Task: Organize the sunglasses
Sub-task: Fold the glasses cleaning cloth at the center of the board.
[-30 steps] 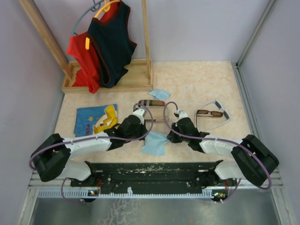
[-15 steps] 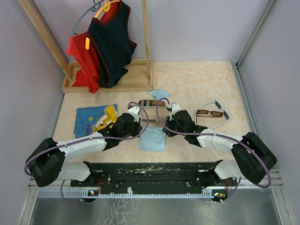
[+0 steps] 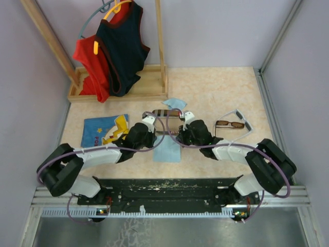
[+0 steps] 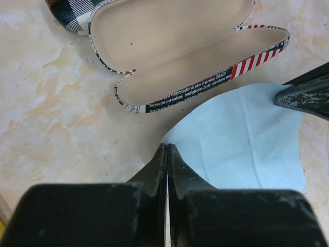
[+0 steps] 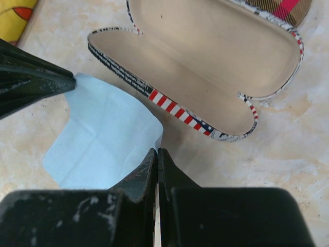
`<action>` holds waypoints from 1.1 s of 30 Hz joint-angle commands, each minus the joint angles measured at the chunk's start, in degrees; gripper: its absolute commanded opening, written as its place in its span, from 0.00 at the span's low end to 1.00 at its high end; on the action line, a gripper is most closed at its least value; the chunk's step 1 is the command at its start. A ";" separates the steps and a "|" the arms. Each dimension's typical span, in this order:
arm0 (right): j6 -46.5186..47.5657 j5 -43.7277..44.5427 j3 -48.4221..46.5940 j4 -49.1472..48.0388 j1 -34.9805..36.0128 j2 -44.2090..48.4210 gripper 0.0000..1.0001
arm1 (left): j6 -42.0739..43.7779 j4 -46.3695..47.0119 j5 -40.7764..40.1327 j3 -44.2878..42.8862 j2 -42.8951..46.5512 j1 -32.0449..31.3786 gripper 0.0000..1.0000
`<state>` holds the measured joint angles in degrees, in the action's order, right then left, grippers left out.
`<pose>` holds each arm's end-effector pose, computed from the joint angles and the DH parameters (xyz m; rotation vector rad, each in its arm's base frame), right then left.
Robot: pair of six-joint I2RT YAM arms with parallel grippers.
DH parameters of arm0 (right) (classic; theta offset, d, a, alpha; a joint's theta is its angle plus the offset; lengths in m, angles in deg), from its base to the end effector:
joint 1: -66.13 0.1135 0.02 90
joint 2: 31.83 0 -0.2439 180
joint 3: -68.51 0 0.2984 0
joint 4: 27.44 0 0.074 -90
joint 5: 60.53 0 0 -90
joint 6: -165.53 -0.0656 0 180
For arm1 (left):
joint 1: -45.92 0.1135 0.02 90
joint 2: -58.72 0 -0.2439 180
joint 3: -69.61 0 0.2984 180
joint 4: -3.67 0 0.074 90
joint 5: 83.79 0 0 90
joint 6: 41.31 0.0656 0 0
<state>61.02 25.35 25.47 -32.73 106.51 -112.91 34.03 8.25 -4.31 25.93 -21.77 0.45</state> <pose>0.2517 0.2203 0.0951 -0.5366 2.1428 0.6260 0.2440 -0.2310 0.1014 0.4657 2.1013 -0.4228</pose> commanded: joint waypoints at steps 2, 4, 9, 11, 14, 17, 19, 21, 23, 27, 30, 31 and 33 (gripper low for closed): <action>2.29 2.41 5.42 -16.73 0.13 1.11 0.00 | 2.97 6.16 0.34 1.91 -0.73 0.47 0.00; 3.71 2.05 7.70 -20.94 0.13 1.42 0.00 | 3.46 6.97 0.47 2.63 -0.69 0.52 0.00; 5.49 1.83 9.52 -23.35 0.14 1.18 0.00 | 3.91 8.31 1.61 3.65 -0.51 0.56 0.00; 6.18 1.64 10.07 -23.75 0.14 1.19 0.00 | 3.94 9.33 2.22 4.52 -0.19 0.56 0.00; 6.60 0.81 10.81 -24.95 0.17 1.25 0.00 | 4.08 11.52 3.43 6.61 0.59 0.56 0.00; 6.66 -1.58 11.32 -26.20 0.15 1.36 0.00 | 4.40 13.68 4.80 8.32 1.52 0.56 0.00; 6.60 -3.02 11.87 -27.39 0.14 1.36 0.00 | 4.52 14.07 5.35 8.80 2.01 0.56 0.01; 6.57 -4.12 12.16 -27.92 0.17 1.41 0.00 | 4.71 14.41 5.41 9.22 2.44 0.56 0.00; 6.78 -4.76 12.39 -27.51 0.19 1.51 0.00 | 4.88 14.78 5.52 9.66 2.84 0.56 0.00; 7.70 -5.42 13.08 -26.60 0.22 2.17 0.02 | 5.20 16.17 7.12 10.64 3.64 0.56 0.01; 7.66 -5.49 13.95 -26.58 0.23 3.01 0.02 | 5.31 16.90 8.29 11.26 3.82 0.58 0.00; 7.64 -5.85 14.12 -26.57 0.24 3.29 0.02 | 5.21 17.02 8.40 11.40 3.84 0.56 0.01; 7.46 -6.44 14.49 -26.52 0.19 3.97 0.02 | 4.97 17.16 8.67 11.67 3.84 0.56 0.00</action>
<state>67.84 20.96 39.42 -56.37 106.53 -111.71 38.49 22.55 2.33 36.64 -18.95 0.69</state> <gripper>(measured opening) 0.019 0.007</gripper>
